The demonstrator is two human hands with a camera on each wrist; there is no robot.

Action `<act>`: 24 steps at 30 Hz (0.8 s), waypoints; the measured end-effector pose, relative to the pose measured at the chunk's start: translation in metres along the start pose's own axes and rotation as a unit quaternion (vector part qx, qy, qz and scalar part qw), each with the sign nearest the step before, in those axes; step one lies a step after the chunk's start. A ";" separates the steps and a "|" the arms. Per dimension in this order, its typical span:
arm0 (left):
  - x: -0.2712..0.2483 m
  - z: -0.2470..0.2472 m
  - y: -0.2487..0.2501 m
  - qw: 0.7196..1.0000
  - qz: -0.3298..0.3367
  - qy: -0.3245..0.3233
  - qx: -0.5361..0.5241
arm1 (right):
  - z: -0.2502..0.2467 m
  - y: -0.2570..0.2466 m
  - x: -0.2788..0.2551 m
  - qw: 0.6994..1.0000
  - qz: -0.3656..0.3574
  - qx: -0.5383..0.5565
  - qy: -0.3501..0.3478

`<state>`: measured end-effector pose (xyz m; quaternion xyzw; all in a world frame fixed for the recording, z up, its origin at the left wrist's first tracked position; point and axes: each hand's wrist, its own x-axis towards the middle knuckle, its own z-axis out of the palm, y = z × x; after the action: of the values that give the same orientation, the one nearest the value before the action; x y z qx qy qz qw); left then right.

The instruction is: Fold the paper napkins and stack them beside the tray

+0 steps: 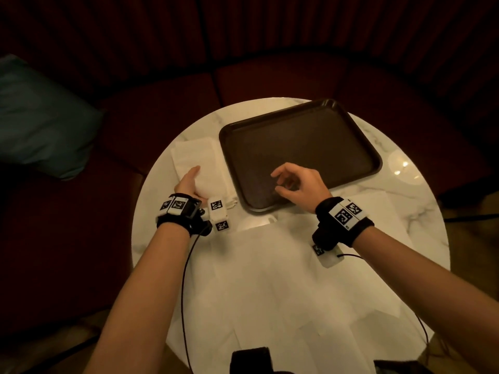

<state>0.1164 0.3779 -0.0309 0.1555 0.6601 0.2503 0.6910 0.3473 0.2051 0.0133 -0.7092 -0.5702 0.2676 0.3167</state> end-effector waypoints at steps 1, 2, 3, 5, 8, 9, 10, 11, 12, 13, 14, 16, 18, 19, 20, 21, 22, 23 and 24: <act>-0.003 -0.001 -0.002 1.000 -0.007 -0.008 -0.006 | 0.000 0.000 0.000 1.000 0.001 0.000 0.000; -0.013 -0.001 -0.003 1.000 -0.007 -0.018 -0.012 | 0.000 0.000 -0.001 1.000 0.001 0.001 -0.001; -0.019 -0.001 -0.005 0.999 -0.005 -0.028 -0.018 | 0.001 0.000 -0.002 1.000 0.002 0.003 -0.001; -0.026 -0.001 -0.010 0.999 0.001 -0.028 -0.016 | 0.004 -0.001 -0.004 1.000 0.002 0.007 -0.004; -0.031 -0.004 -0.013 1.000 0.017 -0.007 0.003 | 0.009 -0.003 -0.009 1.000 -0.005 0.010 -0.012; -0.033 -0.005 -0.011 0.999 0.033 0.014 0.037 | 0.009 -0.004 -0.011 1.000 -0.007 0.010 -0.011; -0.034 -0.004 -0.008 0.994 0.055 0.037 0.086 | 0.009 -0.005 -0.013 1.000 -0.009 0.012 -0.009; -0.033 -0.005 -0.004 0.985 0.085 0.061 0.139 | 0.008 -0.005 -0.014 1.000 -0.010 0.012 -0.007; -0.032 -0.005 0.002 0.971 0.116 0.087 0.190 | 0.006 -0.005 -0.016 1.000 -0.011 0.012 -0.006; -0.029 -0.005 0.008 0.957 0.141 0.111 0.229 | 0.003 -0.005 -0.017 1.000 -0.011 0.012 -0.005; -0.028 -0.006 0.015 0.944 0.163 0.130 0.256 | 0.001 -0.004 -0.018 1.000 -0.010 0.012 -0.003; -0.025 -0.006 0.025 0.923 0.203 0.155 0.287 | -0.005 -0.001 -0.020 1.000 -0.006 0.012 0.005; -0.026 -0.005 0.030 0.905 0.259 0.149 0.302 | -0.010 0.002 -0.022 1.000 0.000 0.012 0.011; -0.025 -0.005 0.030 0.900 0.285 0.136 0.299 | -0.011 0.004 -0.024 1.000 0.003 0.013 0.012; -0.026 -0.004 0.028 0.896 0.314 0.116 0.292 | -0.013 0.006 -0.025 1.000 0.007 0.014 0.013; -0.024 -0.005 0.027 0.891 0.341 0.088 0.286 | -0.014 0.007 -0.026 1.000 0.010 0.016 0.015; -0.023 -0.006 0.025 0.881 0.367 0.061 0.291 | -0.015 0.008 -0.026 1.000 0.013 0.018 0.016; -0.021 -0.006 0.023 0.870 0.390 0.041 0.300 | -0.015 0.009 -0.026 1.000 0.015 0.021 0.018; -0.019 -0.007 0.023 0.861 0.412 0.025 0.296 | -0.016 0.010 -0.026 0.999 0.017 0.024 0.020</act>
<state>0.1065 0.3852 -0.0030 0.6040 0.5962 0.3089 0.4294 0.3602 0.1756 0.0166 -0.7162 -0.5452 0.2719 0.3406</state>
